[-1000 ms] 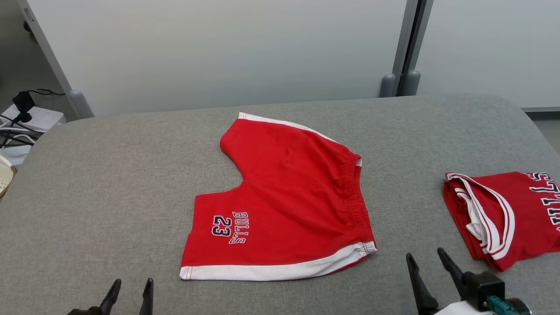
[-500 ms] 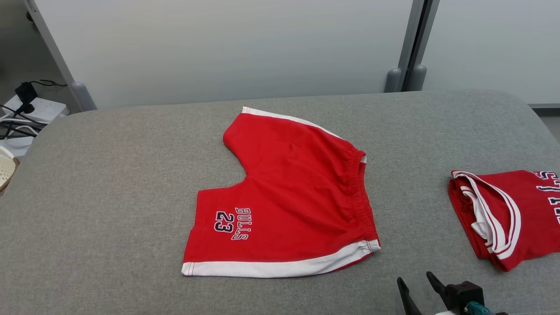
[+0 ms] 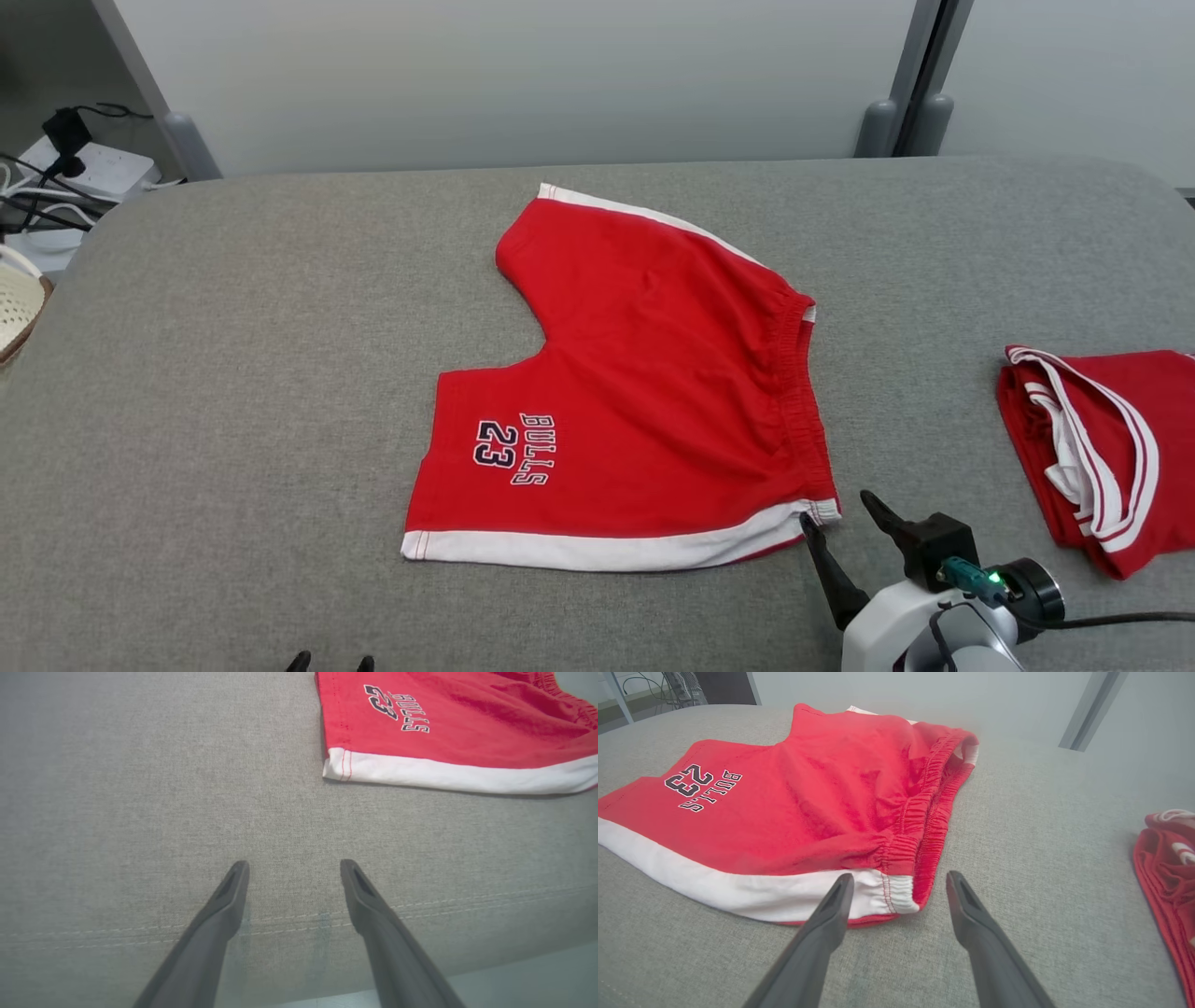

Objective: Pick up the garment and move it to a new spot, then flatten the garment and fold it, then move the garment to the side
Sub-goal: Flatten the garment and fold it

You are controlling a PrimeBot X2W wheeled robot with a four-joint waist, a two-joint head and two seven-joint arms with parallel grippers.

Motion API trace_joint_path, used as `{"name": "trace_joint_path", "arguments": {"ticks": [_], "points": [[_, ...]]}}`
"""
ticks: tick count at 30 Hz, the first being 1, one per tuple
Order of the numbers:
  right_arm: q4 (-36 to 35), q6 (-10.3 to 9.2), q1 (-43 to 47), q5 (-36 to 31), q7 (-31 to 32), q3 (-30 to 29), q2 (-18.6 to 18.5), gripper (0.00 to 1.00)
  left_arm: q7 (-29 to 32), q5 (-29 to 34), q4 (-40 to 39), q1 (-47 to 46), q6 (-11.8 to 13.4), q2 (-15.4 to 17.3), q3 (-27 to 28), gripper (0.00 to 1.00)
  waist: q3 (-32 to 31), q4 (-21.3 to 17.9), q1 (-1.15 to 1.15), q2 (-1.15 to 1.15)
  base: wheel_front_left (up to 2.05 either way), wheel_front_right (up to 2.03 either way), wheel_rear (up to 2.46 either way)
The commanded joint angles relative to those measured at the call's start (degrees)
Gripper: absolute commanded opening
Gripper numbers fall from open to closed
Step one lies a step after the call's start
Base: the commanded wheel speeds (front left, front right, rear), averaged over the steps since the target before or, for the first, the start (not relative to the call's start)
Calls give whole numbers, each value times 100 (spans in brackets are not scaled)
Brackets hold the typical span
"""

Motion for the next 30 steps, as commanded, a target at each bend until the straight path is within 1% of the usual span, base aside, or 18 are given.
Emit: {"name": "trace_joint_path", "arguments": {"ticks": [1,7,8,9,10,11,12,15,18,22,25,30], "points": [[-42,0,-225,-13,-49,109,-26,100,-60,-75,-147,-305,3,160,158,100,84,80,0,0,0,0,0],[213,0,-479,73,24,187,-26,100,-60,-212,-300,-368,3,307,135,100,267,185,0,0,0,0,0],[246,0,-515,91,33,219,-26,86,-60,-235,-329,-385,3,326,136,100,300,192,0,0,0,0,0],[246,0,-515,91,33,219,-26,86,-60,-235,-329,-385,3,326,136,100,300,192,0,0,0,0,0],[301,0,-584,120,40,278,-26,32,-60,-297,-419,-427,3,350,137,100,373,191,0,0,0,0,0],[301,0,-584,120,40,278,-26,32,-60,-297,-419,-427,3,350,137,100,373,191,0,0,0,0,0],[318,0,-607,121,39,298,-26,0,-60,-335,-472,-448,3,357,141,100,400,189,0,0,0,0,0],[326,0,-655,135,35,345,-26,0,-60,-443,-693,-540,3,394,108,100,534,140,0,0,0,0,0],[274,0,-685,106,16,311,-26,0,-60,-652,-913,-663,3,458,-38,100,666,44,0,0,0,0,0],[156,0,-702,89,-2,360,-26,0,-60,-1030,-1188,-870,3,634,-497,100,836,-133,0,0,0,0,0],[58,0,-716,124,-8,449,-26,0,-60,-1252,-1180,-1033,3,778,-704,100,946,-272,0,0,0,0,0],[-173,0,-724,200,27,643,-26,0,-60,-1427,-988,-1246,3,979,-894,100,1141,-476,0,0,0,0,0]]}}
